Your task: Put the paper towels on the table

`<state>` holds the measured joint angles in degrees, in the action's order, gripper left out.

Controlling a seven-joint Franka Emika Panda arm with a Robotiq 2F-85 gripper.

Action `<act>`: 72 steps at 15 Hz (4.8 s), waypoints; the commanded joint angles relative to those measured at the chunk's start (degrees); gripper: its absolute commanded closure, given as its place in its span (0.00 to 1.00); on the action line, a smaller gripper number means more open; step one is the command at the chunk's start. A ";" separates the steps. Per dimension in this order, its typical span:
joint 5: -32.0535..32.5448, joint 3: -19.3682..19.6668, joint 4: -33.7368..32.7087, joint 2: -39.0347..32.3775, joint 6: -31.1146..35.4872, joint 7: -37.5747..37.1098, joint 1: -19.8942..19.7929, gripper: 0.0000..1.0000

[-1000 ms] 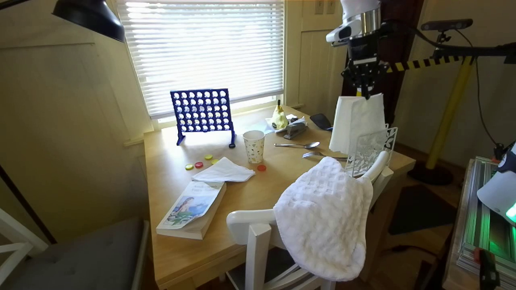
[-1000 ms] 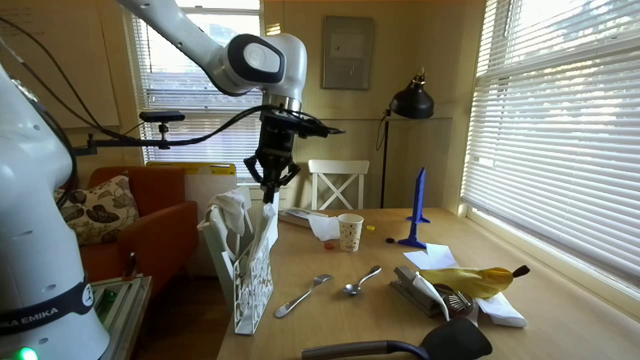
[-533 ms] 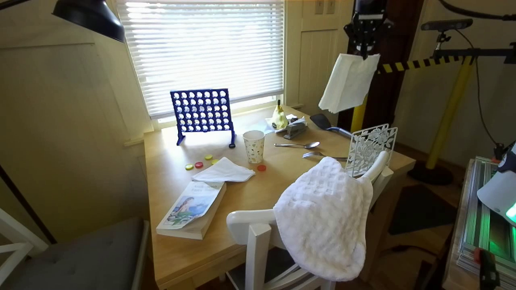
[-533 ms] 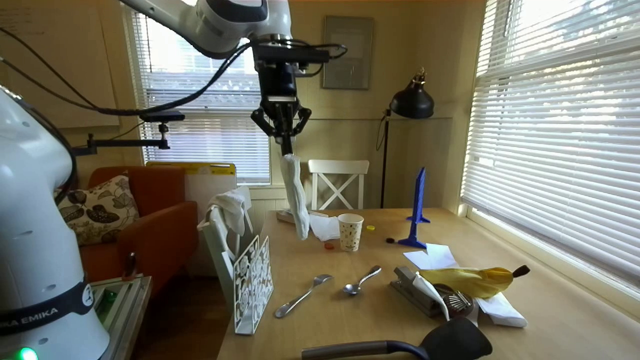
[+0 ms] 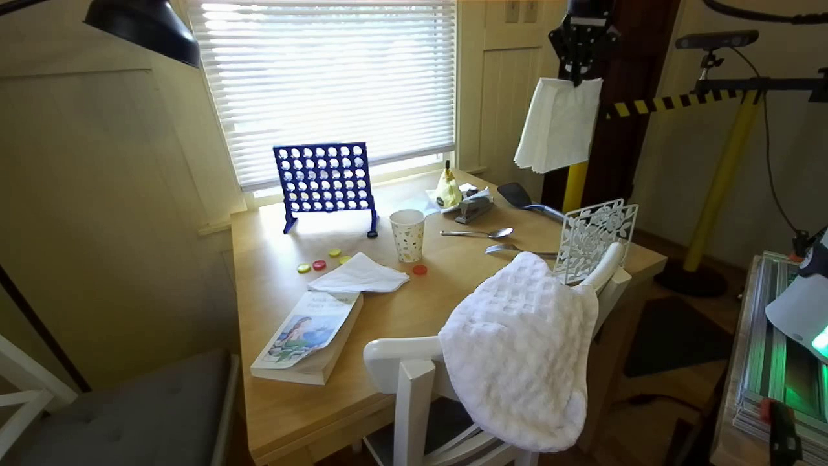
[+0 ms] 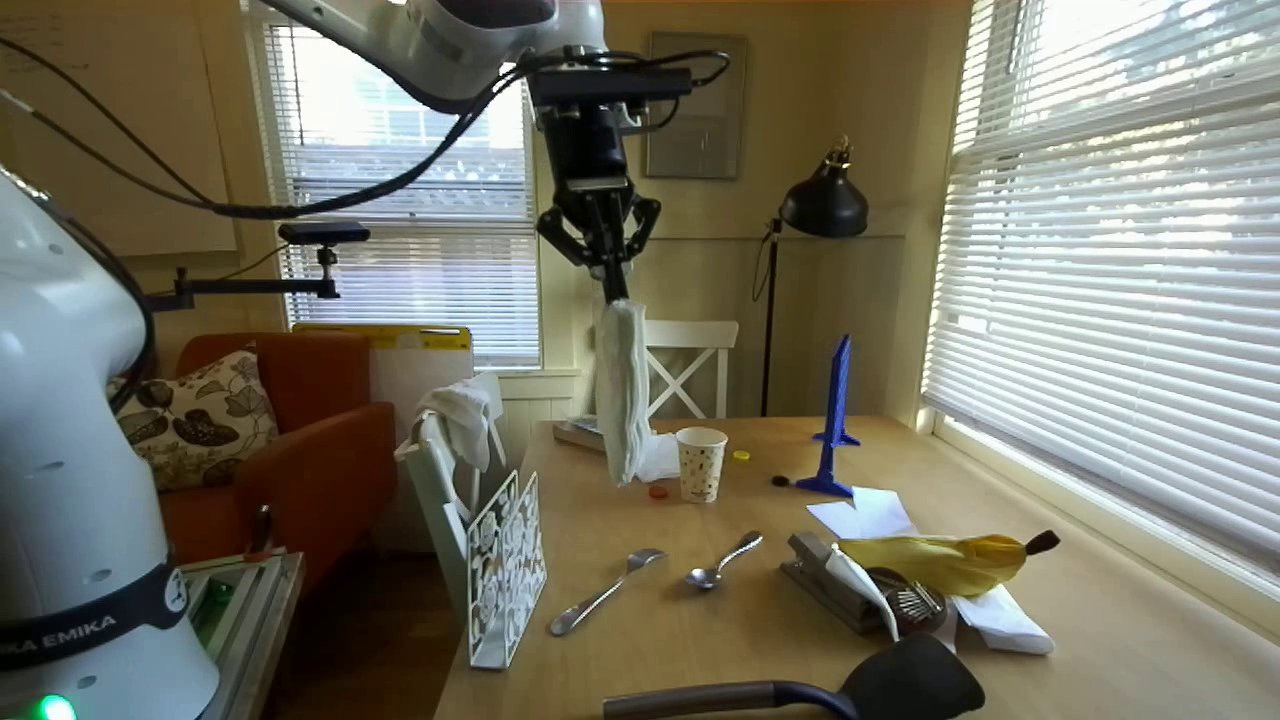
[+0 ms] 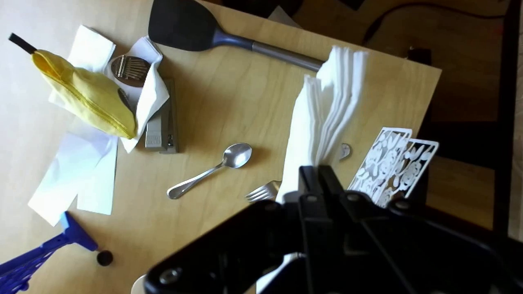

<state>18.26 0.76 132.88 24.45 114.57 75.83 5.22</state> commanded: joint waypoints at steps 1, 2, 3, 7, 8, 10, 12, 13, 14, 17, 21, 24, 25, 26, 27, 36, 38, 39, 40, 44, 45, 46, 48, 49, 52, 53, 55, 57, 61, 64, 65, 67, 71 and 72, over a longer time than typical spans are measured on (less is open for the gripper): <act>-1.20 2.53 2.31 -2.87 4.83 -0.16 -0.70 0.99; -1.87 3.28 3.08 -4.06 6.06 0.25 -0.85 0.99; -2.16 3.80 3.76 -5.14 7.19 0.51 -1.03 0.99; -1.46 4.90 5.02 -10.29 14.57 1.86 -1.84 0.99; -2.45 5.14 4.76 -11.92 15.01 2.92 -1.89 0.99; -1.23 4.03 5.11 -10.65 13.70 1.21 -2.43 0.95; -1.24 4.09 5.00 -12.07 14.38 1.32 -2.55 0.95; -1.24 4.08 4.95 -12.19 14.39 1.33 -2.56 0.95; -1.24 4.08 4.88 -12.18 14.39 1.34 -2.56 0.95; -1.24 4.08 4.85 -12.18 14.39 1.36 -2.56 0.99; 2.42 2.79 2.67 -15.94 21.90 -1.14 -2.90 0.99; 7.41 1.57 0.26 -19.35 27.68 -4.63 -3.81 0.99; 8.86 1.27 -0.89 -20.70 28.89 -5.86 -3.97 0.99; 10.39 1.03 -2.08 -22.04 30.01 -7.27 -4.19 0.99; 12.07 0.84 -3.27 -23.41 30.82 -8.60 -4.37 0.99; 20.17 1.46 -18.01 -37.83 34.59 -16.19 -4.55 0.99; 19.02 1.01 -19.66 -40.46 34.89 -15.57 -4.55 0.99; 18.42 0.67 -20.19 -41.62 34.89 -15.04 -4.55 0.99; 17.99 0.20 -20.65 -43.01 34.94 -14.33 -4.49 0.99; 12.63 -3.33 -21.79 -47.55 33.41 -10.75 -5.01 0.99; 11.19 -4.20 -21.63 -47.95 32.36 -10.11 -4.79 0.99; 9.56 -5.01 -21.62 -48.46 31.45 -9.11 -4.66 0.99; 7.01 -6.28 -21.02 -48.37 28.85 -7.85 -4.08 0.99; 5.52 -7.08 -20.68 -48.07 27.14 -6.97 -4.12 0.99; 0.31 -9.57 -20.60 -47.09 18.20 -3.00 -4.41 0.99; -1.28 -9.98 -20.78 -46.78 15.01 -1.96 -4.35 0.70; -2.28 -9.53 -20.26 -44.94 10.83 -3.00 -3.67 0.62; -0.78 -8.64 -20.09 -42.66 7.95 -5.16 -2.85 0.48; 0.94 -7.64 -20.44 -38.10 3.92 -5.69 -2.62 0.20; -1.22 -8.78 -20.37 -36.29 5.45 2.39 -3.09 0.01; -2.89 -9.33 -19.87 -35.56 7.01 6.58 -3.39 0.00; -3.68 -9.81 -19.08 -34.62 9.03 12.14 -3.14 0.00; -2.07 -9.30 -20.52 -35.66 9.12 13.95 -1.82 0.00; -2.08 -9.44 -20.52 -35.62 9.29 14.81 -1.74 0.00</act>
<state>16.40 -9.56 112.46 -11.18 123.96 90.53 2.62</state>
